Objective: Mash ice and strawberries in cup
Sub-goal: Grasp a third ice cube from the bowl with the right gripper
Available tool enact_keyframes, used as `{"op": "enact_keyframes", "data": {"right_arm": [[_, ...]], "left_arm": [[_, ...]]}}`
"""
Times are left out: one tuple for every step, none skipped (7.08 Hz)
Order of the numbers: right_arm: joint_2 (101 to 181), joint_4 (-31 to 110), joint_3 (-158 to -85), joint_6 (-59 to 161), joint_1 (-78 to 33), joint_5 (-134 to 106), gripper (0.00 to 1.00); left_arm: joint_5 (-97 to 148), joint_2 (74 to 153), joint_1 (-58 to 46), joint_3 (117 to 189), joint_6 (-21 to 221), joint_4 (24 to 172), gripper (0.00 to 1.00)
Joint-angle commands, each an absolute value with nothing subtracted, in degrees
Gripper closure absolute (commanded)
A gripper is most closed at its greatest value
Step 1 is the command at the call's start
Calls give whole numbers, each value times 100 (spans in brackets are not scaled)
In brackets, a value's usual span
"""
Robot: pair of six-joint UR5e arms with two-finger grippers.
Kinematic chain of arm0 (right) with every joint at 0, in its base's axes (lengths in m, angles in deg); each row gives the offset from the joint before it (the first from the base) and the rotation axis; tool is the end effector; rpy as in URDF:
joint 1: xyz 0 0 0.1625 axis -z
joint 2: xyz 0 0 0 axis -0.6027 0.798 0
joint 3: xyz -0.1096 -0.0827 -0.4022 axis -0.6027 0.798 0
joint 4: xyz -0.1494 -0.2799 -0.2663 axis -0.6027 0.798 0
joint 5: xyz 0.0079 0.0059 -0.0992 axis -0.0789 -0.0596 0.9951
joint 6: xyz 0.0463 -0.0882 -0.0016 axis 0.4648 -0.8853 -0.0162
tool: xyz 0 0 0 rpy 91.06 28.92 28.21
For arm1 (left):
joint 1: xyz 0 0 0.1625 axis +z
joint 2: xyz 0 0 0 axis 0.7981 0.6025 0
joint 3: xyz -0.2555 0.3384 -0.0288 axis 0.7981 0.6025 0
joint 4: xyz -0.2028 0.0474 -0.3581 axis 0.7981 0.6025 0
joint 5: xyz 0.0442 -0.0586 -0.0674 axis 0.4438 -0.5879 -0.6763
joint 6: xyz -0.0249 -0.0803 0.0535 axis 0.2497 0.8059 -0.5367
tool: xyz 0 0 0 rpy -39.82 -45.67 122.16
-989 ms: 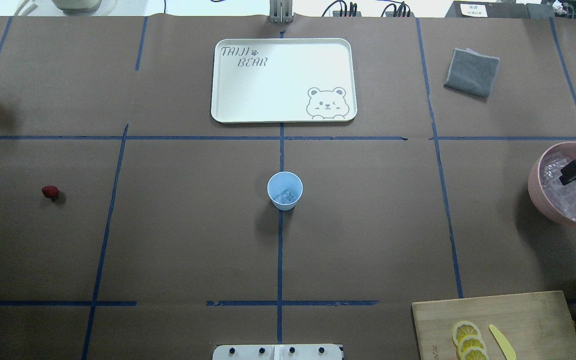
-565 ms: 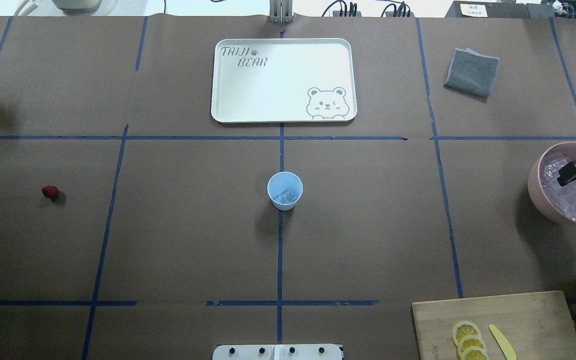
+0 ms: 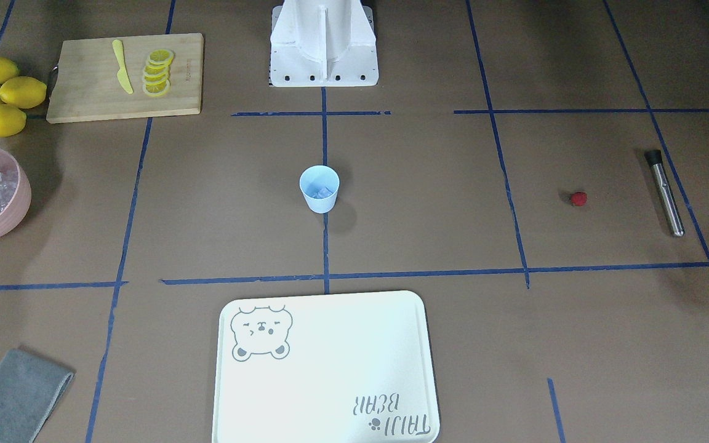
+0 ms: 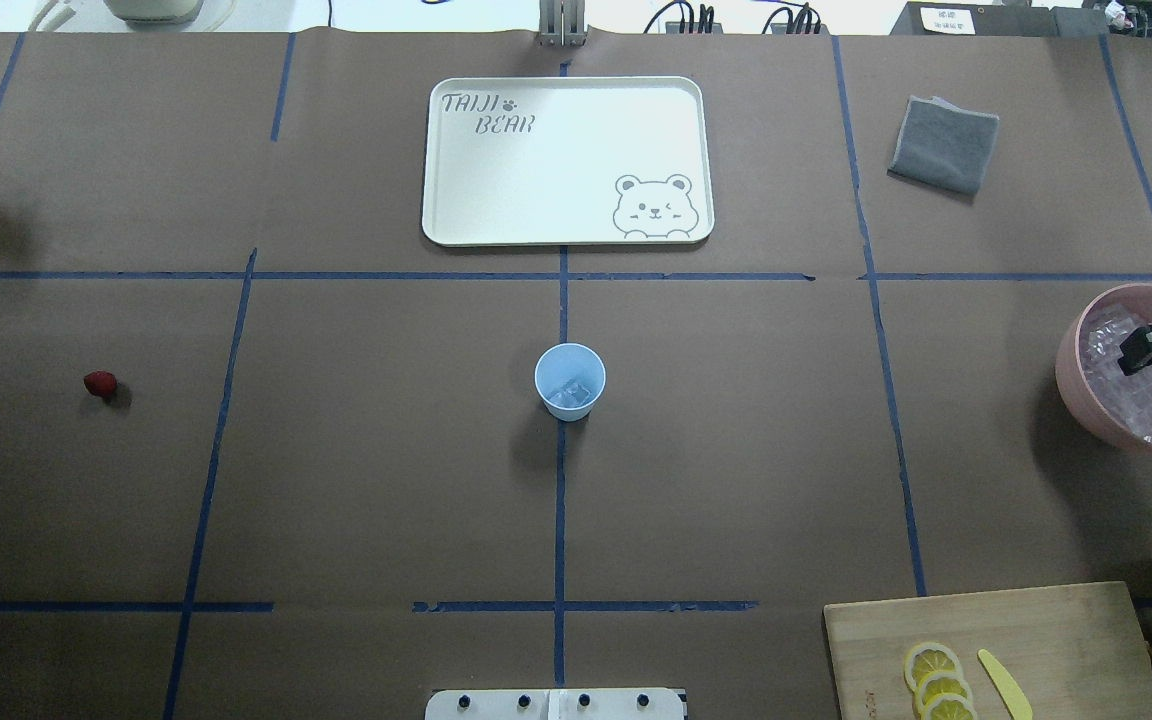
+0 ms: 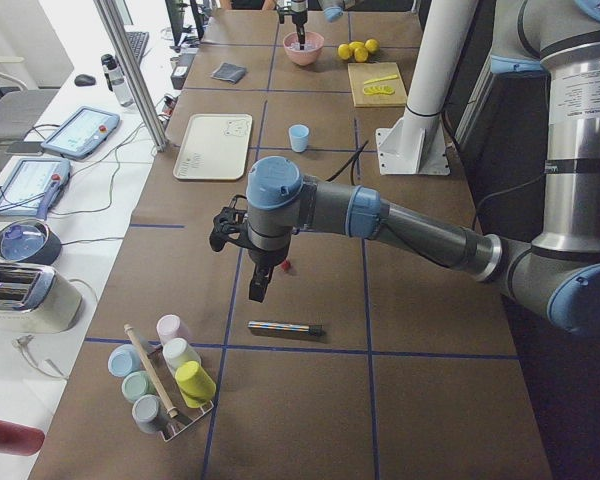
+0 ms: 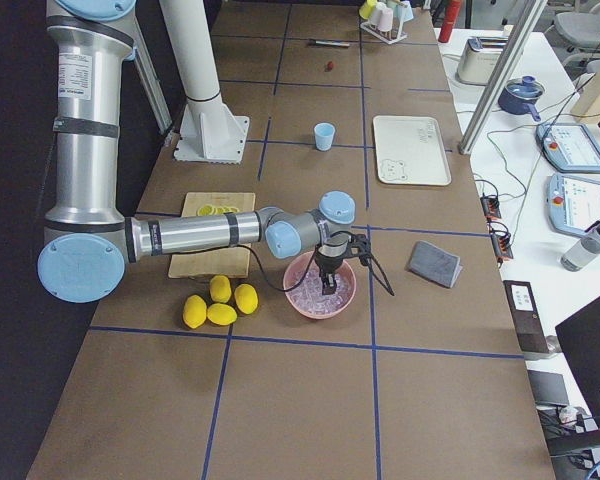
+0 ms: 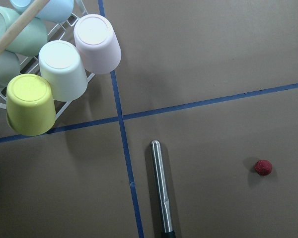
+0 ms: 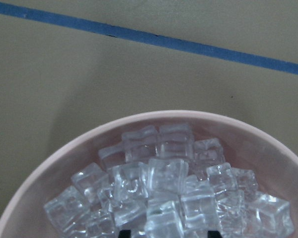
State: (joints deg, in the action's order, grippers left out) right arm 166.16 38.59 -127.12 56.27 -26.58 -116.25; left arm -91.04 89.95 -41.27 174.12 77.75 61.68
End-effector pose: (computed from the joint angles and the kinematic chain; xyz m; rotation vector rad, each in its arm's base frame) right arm -0.1431 -0.4582 0.6065 0.0268 -0.6884 -0.1752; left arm -0.0926 -0.4462 0.5162 0.2213 0.8149 0.1152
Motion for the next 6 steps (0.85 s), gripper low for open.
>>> {"op": "enact_keyframes", "data": {"right_arm": [[16669, 3850, -12735, 5624, -2657, -11628, 94], [16669, 3859, -12788, 5624, -2666, -11654, 100], [16678, 3902, -12919, 5624, -2683, -11785, 100], [16678, 4007, -13137, 5632, -2762, -11812, 100], [16678, 4313, -13531, 5624, -2876, -11812, 100], [16652, 4838, -14092, 5632, -2972, -11821, 100]], "left_arm": [[-9104, 8993, -4127, 17418, 7775, 6159, 0], [-9104, 8993, -4127, 17418, 7775, 6159, 0], [-9104, 8993, -4127, 17418, 7775, 6159, 0], [-9104, 8993, -4127, 17418, 7775, 6159, 0], [-9104, 8993, -4127, 17418, 7775, 6159, 0], [-9104, 8993, -4127, 17427, 7775, 6159, 0]]}}
